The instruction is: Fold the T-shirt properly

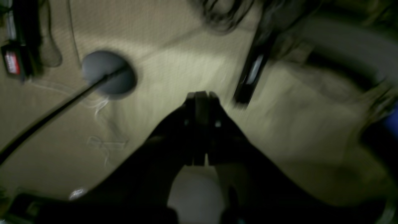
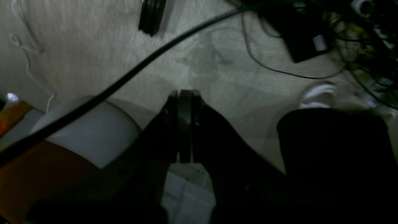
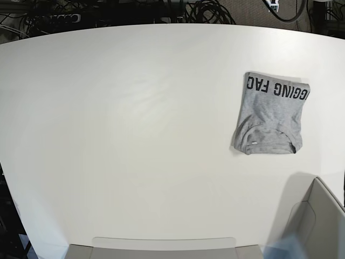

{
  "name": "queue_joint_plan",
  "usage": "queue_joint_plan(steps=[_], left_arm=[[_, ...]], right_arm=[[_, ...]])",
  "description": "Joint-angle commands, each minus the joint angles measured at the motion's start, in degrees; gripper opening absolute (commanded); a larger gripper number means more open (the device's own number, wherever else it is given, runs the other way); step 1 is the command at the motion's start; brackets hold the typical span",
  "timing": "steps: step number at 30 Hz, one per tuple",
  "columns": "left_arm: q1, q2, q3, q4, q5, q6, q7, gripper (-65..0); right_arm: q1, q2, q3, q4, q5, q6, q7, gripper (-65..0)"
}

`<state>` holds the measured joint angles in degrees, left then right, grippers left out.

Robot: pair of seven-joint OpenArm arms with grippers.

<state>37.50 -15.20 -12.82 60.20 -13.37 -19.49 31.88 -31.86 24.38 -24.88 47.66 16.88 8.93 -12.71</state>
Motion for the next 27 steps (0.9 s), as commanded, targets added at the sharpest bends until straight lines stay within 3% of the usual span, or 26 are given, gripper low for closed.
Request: queue_joint_plan(steps=[1, 6, 12, 14, 16, 21, 24, 27], left_arm=[[-1.0, -0.9, 0.1, -2.1, 0.8, 0.2, -1.1, -65.0], [-6.1, -1.0, 0.1, -11.7, 1.8, 0.2, -3.9, -65.0], [-12.0, -0.8, 0.2, -23.1, 3.8, 0.5, -9.9, -65.0], [-13.4, -0.8, 0.2, -27.2, 5.1, 3.4, -12.8, -65.0], [-14.8, -0.8, 0.2, -31.2, 7.4, 9.1, -17.2, -65.0], [-17.1, -0.8, 0.1, -41.3, 12.2, 20.0, -31.5, -65.0], [-18.6, -0.8, 0.1, -46.4, 13.7, 22.9, -37.1, -65.0], [-19.3, -0.6, 0.0, -47.3, 14.3, 23.0, -37.6, -65.0]], right_arm=[[1.7, 1.2, -1.6, -4.5, 0.0, -0.3, 3.3, -65.0], [9.2, -0.4, -11.9, -21.3, 0.0, -0.4, 17.5, -65.0], [13.7, -0.7, -17.0, -26.0, 0.0, -0.4, 24.0, -65.0], [14.9, -0.8, -17.0, -27.9, 0.0, -0.4, 26.4, -65.0], [16.1, -1.0, -17.9, -30.2, 0.0, -0.4, 28.1, -65.0], [18.6, -1.3, -26.0, -33.1, 0.0, -0.4, 28.4, -65.0], [18.8, -1.1, -30.6, -33.1, 0.0, -0.4, 28.4, -65.0], [18.8, -1.1, -33.1, -33.1, 0.0, -0.4, 28.4, -65.0]])
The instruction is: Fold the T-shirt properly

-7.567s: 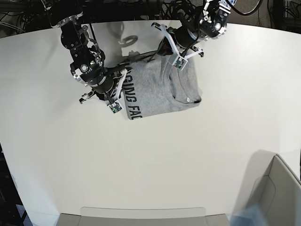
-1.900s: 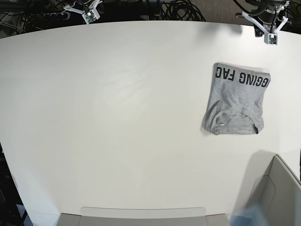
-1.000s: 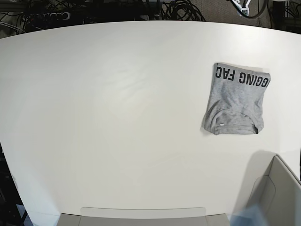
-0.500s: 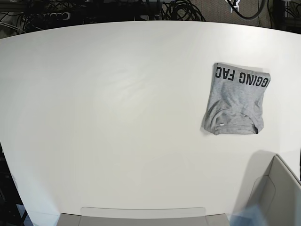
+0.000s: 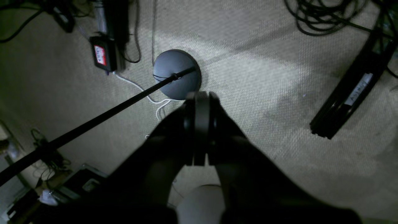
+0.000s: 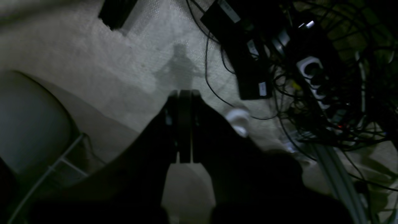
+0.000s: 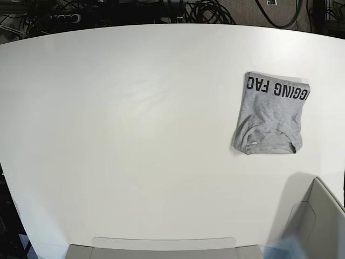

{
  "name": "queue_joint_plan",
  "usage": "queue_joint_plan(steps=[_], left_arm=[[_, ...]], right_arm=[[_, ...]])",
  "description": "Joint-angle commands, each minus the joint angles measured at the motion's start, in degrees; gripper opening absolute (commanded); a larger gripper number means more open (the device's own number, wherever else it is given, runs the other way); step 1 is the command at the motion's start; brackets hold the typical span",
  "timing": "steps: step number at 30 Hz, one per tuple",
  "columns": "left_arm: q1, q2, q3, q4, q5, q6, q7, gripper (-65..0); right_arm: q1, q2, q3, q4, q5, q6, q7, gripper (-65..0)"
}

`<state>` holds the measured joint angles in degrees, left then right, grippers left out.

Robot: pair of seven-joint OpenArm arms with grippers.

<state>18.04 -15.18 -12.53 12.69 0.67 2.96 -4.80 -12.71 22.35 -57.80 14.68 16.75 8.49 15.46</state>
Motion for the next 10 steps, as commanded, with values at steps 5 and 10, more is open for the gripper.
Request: queue_joint_plan(steps=[5, 10], left_arm=[[-1.2, 0.7, -0.2, 0.3, 0.3, 0.5, -1.0, -65.0], [-1.4, 1.1, -0.2, 0.3, 0.3, 0.5, -1.0, -65.0]], right_arm=[[-0.3, 0.6, -3.6, -0.1, 0.1, 0.1, 0.2, -65.0], [-0.3, 0.6, -4.4, -0.1, 0.1, 0.1, 0.2, -65.0]])
